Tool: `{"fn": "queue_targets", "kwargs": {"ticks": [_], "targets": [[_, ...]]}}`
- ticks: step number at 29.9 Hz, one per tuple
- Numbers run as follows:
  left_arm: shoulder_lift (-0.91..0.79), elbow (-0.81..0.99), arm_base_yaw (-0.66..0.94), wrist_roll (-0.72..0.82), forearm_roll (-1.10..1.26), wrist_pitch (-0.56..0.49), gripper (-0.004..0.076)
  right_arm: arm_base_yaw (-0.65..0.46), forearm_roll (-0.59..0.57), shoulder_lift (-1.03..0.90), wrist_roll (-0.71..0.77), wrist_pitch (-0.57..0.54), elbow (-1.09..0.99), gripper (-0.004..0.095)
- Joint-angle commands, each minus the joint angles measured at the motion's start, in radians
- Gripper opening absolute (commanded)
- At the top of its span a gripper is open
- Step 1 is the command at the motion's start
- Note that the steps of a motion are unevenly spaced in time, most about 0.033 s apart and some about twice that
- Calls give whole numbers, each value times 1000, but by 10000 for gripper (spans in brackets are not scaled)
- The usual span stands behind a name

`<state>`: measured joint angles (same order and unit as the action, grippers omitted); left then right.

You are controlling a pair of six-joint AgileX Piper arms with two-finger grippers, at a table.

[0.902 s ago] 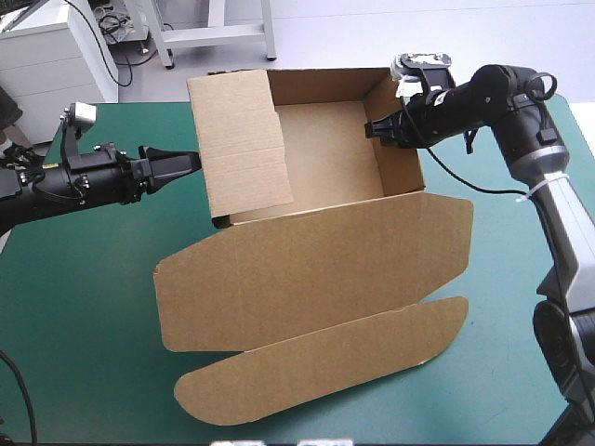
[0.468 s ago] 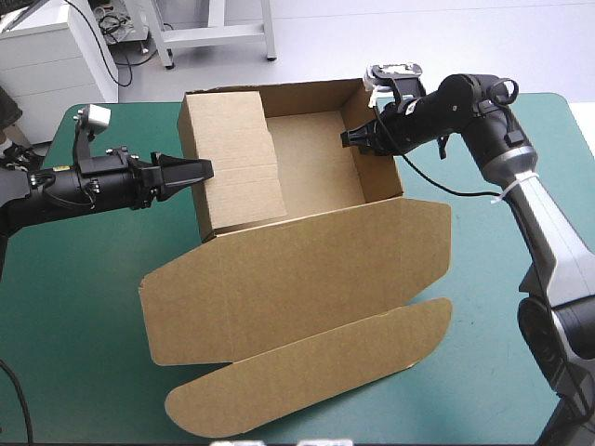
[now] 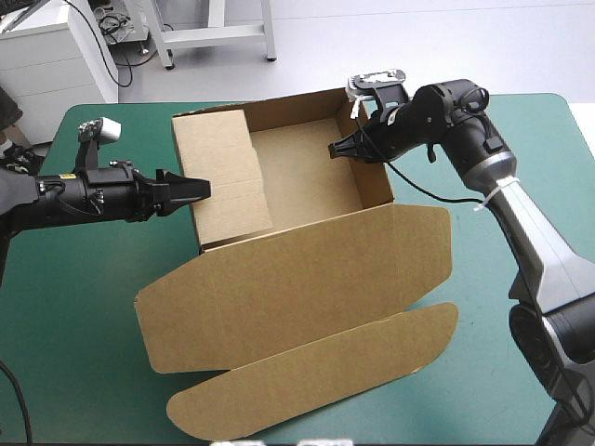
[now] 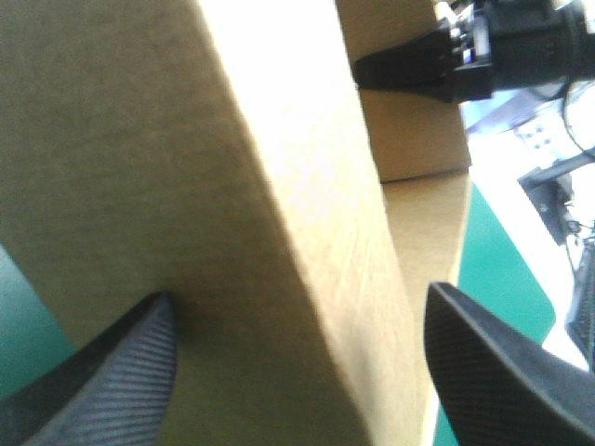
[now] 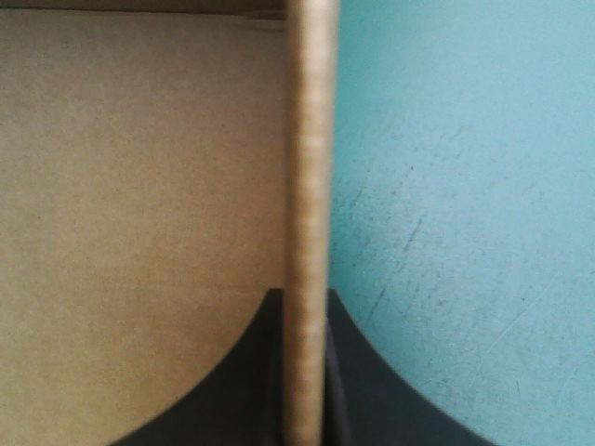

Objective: Fold the box

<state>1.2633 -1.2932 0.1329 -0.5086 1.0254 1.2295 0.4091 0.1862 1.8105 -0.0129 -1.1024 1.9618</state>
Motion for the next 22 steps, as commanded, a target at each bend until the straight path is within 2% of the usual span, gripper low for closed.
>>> {"fn": "queue_targets", "kwargs": {"ticks": [1, 11, 17, 22], "targets": [[-25, -30, -9, 71, -61, 35, 524, 40, 18, -46, 26, 73, 24, 0], [-25, -30, -9, 233, -170, -18, 519, 140, -14, -44, 95, 116, 24, 0], [-25, -30, -27, 297, -203, -1, 450, 183, -68, -44, 132, 124, 24, 0], [-25, -30, -125, 417, -354, -44, 407, 202, -69, -44, 148, 124, 24, 0]]}}
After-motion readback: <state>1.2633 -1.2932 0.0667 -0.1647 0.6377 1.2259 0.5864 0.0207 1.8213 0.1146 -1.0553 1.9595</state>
